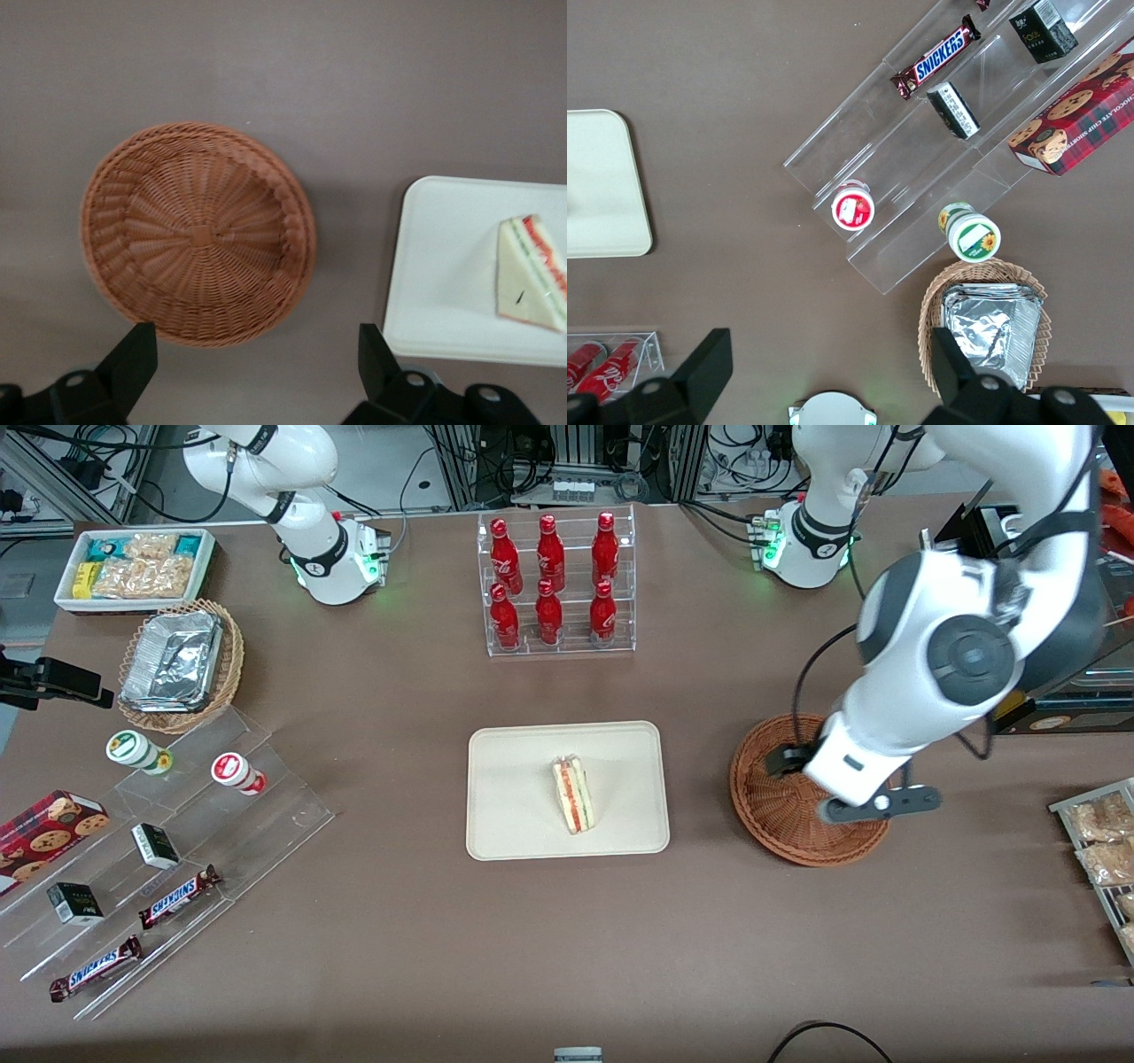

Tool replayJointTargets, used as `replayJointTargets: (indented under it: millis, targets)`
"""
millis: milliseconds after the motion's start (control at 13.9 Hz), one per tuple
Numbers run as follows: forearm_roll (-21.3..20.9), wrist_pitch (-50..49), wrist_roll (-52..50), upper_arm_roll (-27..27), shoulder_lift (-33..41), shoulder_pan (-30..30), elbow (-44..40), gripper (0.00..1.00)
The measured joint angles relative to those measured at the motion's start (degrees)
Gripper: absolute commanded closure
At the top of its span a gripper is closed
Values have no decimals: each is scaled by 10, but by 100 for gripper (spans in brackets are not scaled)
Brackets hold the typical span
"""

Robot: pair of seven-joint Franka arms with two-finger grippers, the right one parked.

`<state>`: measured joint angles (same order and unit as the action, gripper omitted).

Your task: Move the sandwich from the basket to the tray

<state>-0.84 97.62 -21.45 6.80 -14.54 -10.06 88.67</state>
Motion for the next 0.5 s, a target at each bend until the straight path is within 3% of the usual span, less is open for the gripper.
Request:
replayJointTargets:
  millis: [504]
  targets:
    - [7, -90, 156, 7, 89, 98, 20, 0]
